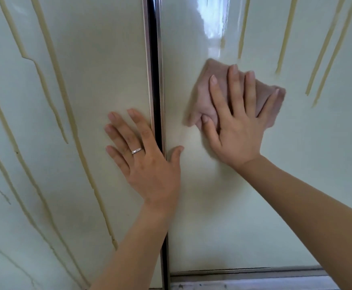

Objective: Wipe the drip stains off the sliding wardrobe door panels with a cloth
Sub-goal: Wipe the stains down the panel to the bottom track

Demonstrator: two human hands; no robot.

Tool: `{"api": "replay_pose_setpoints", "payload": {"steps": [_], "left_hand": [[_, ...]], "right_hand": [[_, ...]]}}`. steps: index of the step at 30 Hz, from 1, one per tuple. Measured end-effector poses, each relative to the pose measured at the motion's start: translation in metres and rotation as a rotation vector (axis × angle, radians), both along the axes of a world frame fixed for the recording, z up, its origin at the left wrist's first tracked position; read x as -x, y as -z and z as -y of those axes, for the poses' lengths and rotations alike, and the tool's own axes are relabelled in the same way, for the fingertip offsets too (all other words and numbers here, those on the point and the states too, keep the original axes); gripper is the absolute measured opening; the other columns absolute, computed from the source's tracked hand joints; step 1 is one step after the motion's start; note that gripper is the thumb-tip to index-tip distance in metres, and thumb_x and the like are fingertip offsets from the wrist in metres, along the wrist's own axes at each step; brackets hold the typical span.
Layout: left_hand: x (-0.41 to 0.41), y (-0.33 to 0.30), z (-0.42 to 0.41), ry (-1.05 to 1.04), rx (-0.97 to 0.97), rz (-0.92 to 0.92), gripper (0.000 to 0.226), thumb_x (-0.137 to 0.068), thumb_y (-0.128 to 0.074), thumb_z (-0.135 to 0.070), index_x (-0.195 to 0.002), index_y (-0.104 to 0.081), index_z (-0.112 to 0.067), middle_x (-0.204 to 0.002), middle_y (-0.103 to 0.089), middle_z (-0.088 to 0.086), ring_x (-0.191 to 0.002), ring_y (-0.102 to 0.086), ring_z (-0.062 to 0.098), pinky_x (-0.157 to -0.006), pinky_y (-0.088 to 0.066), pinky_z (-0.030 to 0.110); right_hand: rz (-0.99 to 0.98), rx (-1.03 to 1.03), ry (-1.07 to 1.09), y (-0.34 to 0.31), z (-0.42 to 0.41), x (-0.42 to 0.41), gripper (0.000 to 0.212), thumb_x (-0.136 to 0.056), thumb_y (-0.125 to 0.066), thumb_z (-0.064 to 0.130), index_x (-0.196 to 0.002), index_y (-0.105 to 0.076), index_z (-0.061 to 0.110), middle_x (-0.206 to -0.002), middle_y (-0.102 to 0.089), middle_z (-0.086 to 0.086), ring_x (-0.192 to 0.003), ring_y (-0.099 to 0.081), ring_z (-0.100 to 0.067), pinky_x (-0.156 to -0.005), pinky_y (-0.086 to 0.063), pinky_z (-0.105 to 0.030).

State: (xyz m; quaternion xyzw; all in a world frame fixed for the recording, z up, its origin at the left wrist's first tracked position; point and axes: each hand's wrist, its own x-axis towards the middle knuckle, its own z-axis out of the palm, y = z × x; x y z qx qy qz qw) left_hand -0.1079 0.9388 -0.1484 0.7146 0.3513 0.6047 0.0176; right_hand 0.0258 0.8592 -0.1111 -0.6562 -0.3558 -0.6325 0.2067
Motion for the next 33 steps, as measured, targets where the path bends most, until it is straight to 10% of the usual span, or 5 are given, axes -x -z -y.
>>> {"api": "replay_pose_setpoints", "payload": {"steps": [12, 22, 33], "left_hand": [[0.005, -0.004, 0.003, 0.013, -0.001, 0.007, 0.134, -0.055, -0.083, -0.048, -0.149, 0.008, -0.016, -0.151, -0.011, 0.024, -0.139, -0.006, 0.037, -0.111, -0.008, 0.047], [0.002, -0.199, 0.016, 0.168, 0.060, 0.056, 0.115, -0.077, -0.068, -0.048, -0.143, 0.020, -0.016, -0.155, 0.019, 0.011, -0.142, 0.017, 0.028, -0.112, 0.012, 0.036], [-0.007, -0.203, 0.009, 0.107, 0.005, 0.128, 0.106, -0.074, -0.066, -0.055, -0.138, 0.015, -0.028, -0.155, 0.016, 0.007, -0.143, 0.016, 0.024, -0.110, 0.015, 0.034]], "right_hand": [[0.085, 0.033, 0.004, 0.006, 0.003, -0.010, 0.058, -0.100, -0.025, 0.050, -0.152, -0.022, 0.025, -0.161, -0.004, -0.001, -0.149, 0.004, -0.021, -0.111, -0.001, -0.066], [0.146, 0.029, -0.077, -0.156, 0.021, -0.025, 0.056, -0.101, -0.024, 0.049, -0.147, -0.037, 0.021, -0.153, -0.035, -0.012, -0.142, -0.021, -0.032, -0.107, -0.007, -0.066], [0.232, 0.085, -0.135, -0.213, 0.028, -0.028, 0.057, -0.101, -0.022, 0.050, -0.147, -0.040, 0.022, -0.154, -0.034, -0.010, -0.143, -0.024, -0.033, -0.105, -0.007, -0.070]]}}
